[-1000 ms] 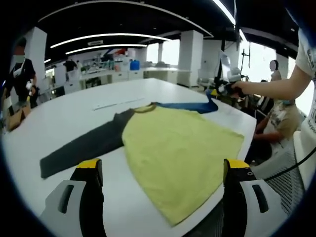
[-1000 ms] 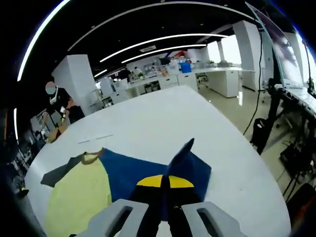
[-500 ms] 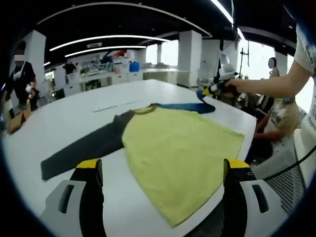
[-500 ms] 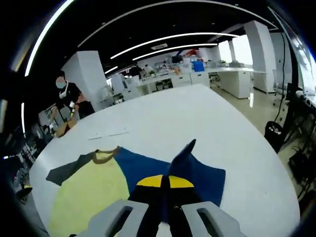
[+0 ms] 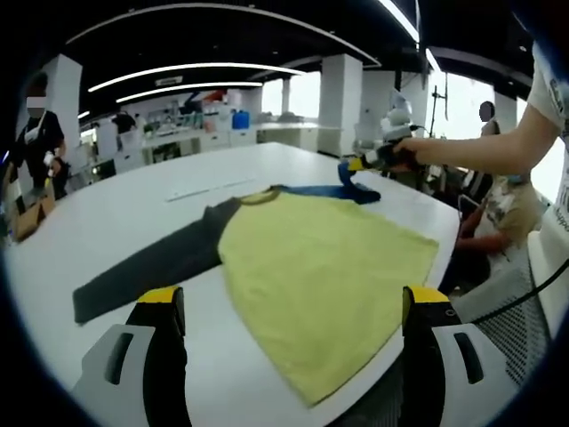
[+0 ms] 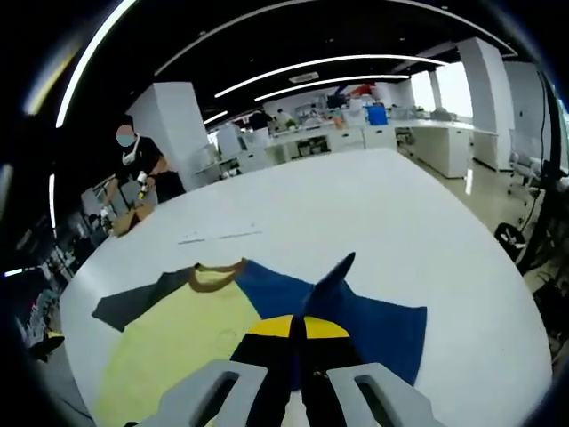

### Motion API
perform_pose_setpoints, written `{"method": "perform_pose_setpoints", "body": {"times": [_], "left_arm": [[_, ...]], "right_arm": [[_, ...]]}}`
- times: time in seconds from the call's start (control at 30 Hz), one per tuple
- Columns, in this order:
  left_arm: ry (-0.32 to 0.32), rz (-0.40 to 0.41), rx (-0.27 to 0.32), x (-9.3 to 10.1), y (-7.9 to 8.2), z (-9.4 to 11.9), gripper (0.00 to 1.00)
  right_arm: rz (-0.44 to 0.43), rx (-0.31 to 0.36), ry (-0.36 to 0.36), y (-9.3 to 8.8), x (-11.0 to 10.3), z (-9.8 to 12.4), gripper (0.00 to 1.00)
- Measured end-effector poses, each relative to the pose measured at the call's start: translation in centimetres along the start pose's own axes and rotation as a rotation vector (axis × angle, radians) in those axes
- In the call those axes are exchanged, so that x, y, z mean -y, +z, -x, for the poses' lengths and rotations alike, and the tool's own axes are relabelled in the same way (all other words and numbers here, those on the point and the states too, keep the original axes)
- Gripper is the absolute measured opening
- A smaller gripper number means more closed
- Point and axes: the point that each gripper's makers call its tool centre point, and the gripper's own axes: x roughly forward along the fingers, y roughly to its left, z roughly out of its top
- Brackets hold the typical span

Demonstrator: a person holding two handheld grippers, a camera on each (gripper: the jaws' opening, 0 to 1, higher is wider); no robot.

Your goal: Fold the garment on the visible template until the final outline fits inside the template.

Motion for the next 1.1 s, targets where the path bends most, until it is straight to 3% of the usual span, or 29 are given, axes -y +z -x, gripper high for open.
{"method": "perform_pose_setpoints", "body": {"times": [0.67,1.1], "left_arm": [[0.001,0.007,-0.001,-0.3,-0.4,0.0,0.99],[0.018,0.019,-0.004,-0.7,-0.7,0.2,0.99]], "right_arm": [[0.019,-0.01,0.101,1.2,-7.0,-3.1,0.0],[0.056,-0.053,0.192,1.1,-12.3,-5.0,0.0]]}}
